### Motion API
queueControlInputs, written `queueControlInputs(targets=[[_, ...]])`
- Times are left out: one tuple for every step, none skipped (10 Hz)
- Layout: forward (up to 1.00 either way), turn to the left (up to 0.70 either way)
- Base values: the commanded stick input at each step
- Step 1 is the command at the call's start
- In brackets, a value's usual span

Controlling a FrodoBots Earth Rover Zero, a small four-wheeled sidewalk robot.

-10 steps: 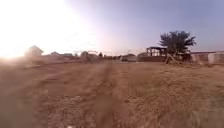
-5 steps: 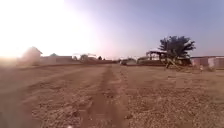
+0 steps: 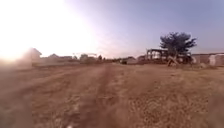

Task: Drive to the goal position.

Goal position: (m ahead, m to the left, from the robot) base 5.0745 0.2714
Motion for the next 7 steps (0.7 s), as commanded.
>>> queueControlInputs(targets=[[0.69,0.0],[0.69,0.0],[0.69,0.0],[0.69,0.0],[0.69,0.0],[0.69,0.0],[0.69,0.0]])
